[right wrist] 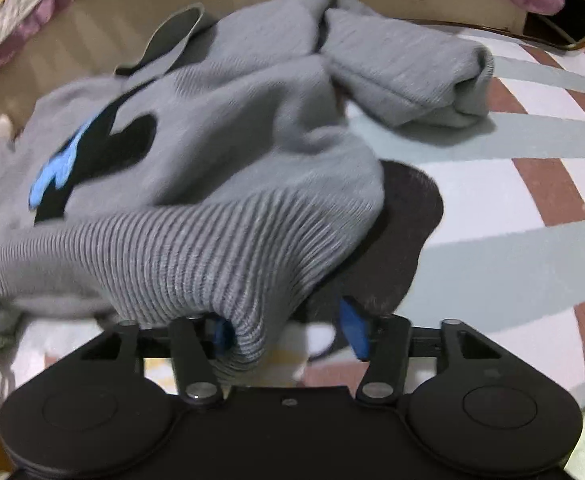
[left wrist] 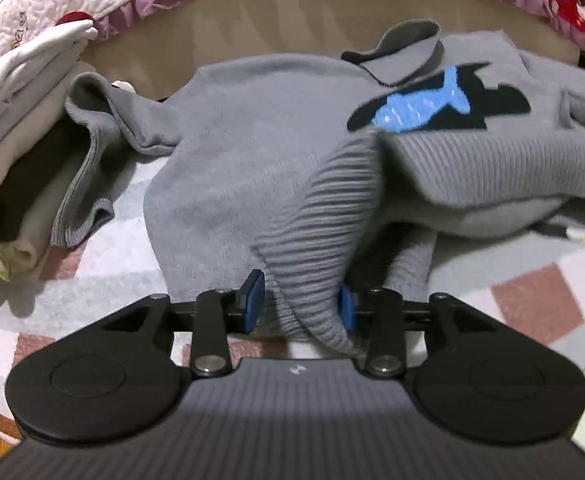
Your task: Fold clothes
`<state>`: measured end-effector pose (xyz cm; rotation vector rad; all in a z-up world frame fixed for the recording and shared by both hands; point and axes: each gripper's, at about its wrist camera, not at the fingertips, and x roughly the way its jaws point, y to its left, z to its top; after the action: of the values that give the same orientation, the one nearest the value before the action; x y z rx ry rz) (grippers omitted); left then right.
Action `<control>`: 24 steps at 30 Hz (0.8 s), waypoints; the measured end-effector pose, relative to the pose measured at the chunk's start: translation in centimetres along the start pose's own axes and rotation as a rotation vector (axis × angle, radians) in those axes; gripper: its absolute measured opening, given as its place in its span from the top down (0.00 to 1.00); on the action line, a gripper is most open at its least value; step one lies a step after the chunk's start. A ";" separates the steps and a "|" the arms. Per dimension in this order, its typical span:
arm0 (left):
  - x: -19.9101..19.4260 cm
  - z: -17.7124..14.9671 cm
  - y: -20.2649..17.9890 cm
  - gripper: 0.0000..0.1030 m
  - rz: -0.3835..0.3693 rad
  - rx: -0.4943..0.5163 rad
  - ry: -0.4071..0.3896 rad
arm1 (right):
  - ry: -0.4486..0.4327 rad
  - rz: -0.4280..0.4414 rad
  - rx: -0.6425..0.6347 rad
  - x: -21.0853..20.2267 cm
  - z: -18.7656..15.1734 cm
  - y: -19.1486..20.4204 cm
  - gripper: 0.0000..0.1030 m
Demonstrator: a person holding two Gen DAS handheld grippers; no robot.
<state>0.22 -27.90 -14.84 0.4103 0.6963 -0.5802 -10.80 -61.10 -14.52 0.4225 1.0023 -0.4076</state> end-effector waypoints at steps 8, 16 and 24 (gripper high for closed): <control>-4.0 3.0 3.7 0.95 0.148 0.001 -0.228 | -0.128 -0.096 -0.113 -0.8 0.4 2.2 0.94; -13.5 6.3 4.1 0.95 0.158 0.042 -0.498 | -0.340 0.008 0.019 -7.4 3.2 0.3 0.94; -20.7 8.8 8.4 0.95 0.007 -0.024 -0.533 | -0.556 0.034 -0.014 -17.5 4.5 1.1 0.94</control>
<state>-3.22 -18.69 7.08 0.2188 0.1904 -0.6397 -15.40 -60.18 2.96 0.2888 0.4564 -0.4544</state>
